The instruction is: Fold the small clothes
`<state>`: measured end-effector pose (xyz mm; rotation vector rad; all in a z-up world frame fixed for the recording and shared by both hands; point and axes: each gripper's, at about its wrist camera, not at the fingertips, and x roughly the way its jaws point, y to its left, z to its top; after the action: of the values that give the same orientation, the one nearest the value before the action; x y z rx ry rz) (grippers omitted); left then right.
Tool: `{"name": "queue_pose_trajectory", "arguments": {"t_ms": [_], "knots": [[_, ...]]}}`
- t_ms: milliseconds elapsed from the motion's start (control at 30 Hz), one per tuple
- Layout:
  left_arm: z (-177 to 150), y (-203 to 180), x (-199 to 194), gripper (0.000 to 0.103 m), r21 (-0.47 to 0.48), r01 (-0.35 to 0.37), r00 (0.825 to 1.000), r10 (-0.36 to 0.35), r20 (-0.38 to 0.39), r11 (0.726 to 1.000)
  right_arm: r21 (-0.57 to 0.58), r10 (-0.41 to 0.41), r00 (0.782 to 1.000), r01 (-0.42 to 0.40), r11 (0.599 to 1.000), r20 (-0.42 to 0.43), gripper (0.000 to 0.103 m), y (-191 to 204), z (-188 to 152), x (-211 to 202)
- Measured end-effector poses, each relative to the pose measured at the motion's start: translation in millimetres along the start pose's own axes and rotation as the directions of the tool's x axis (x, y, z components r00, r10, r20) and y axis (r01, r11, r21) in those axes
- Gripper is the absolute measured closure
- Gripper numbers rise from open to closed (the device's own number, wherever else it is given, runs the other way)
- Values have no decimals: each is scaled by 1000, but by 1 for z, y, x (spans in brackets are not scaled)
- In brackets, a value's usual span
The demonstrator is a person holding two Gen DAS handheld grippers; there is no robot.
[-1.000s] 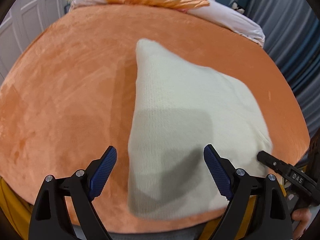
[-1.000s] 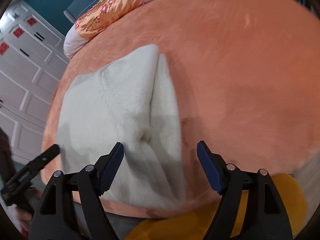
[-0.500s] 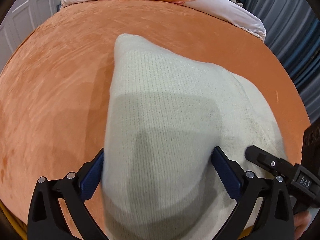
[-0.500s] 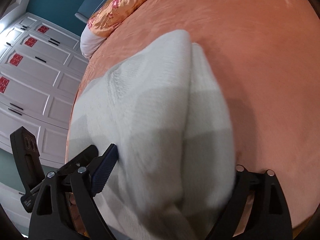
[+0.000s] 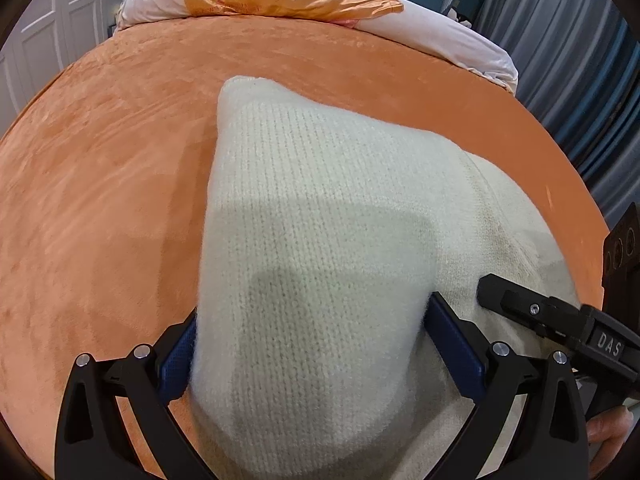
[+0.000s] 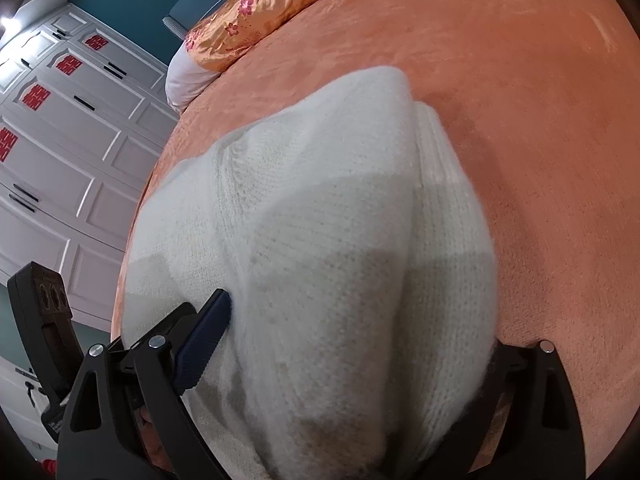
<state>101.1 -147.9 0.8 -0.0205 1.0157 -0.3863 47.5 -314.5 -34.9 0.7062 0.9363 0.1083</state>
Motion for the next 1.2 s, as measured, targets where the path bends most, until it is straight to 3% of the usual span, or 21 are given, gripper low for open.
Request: {"name": "queue_pose_trajectory", "arguments": {"t_ms": [67,133,167,233,333,467,600,767,900,967,1000,1067,1133,1167,1200], "knots": [[5,4,-3,5,-12,33,999,-34,-24,999,46,27,1000,-27,999,-1,43,-1,2,-5],[8,9,-9,17,-31,74,997,-75,-31,997,89,56,998,-56,994,3,63,0,5,-18],[10,11,-16,22,-33,105,994,-106,-34,994,89,62,998,-62,994,4,67,4,5,-24],[12,14,-29,41,-31,157,987,-158,-37,987,56,56,998,-57,997,12,69,19,3,-39],[12,23,-52,53,-58,252,965,-255,-55,966,-8,39,999,-39,999,38,69,46,-8,-63],[-8,33,-92,56,-76,327,942,-331,-49,942,-44,42,997,-39,998,63,69,70,-34,-100],[-25,29,-138,58,-27,353,936,-353,6,935,-108,35,992,-22,994,118,70,102,-61,-137],[-3,43,-188,59,15,368,922,-367,126,930,-181,90,975,-52,982,204,70,148,-53,-160],[37,65,-221,60,70,311,915,-319,247,948,-232,185,951,-127,964,247,70,184,-21,-150],[60,85,-218,57,78,243,923,-255,287,967,-236,216,947,-159,959,239,65,196,0,-125],[67,94,-210,50,80,203,930,-218,296,976,-229,214,950,-161,960,229,61,196,9,-108],[76,120,-176,45,64,72,956,-88,280,995,-200,122,973,-82,976,197,43,189,24,-61],[74,142,-141,46,41,-36,977,26,210,999,-137,-41,988,62,989,151,43,168,25,-23],[67,154,-127,47,23,-102,983,97,157,995,-110,-93,987,108,988,135,49,158,21,-15],[58,163,-123,49,5,-110,985,108,133,994,-81,-101,987,112,990,124,52,147,12,-16]]}}
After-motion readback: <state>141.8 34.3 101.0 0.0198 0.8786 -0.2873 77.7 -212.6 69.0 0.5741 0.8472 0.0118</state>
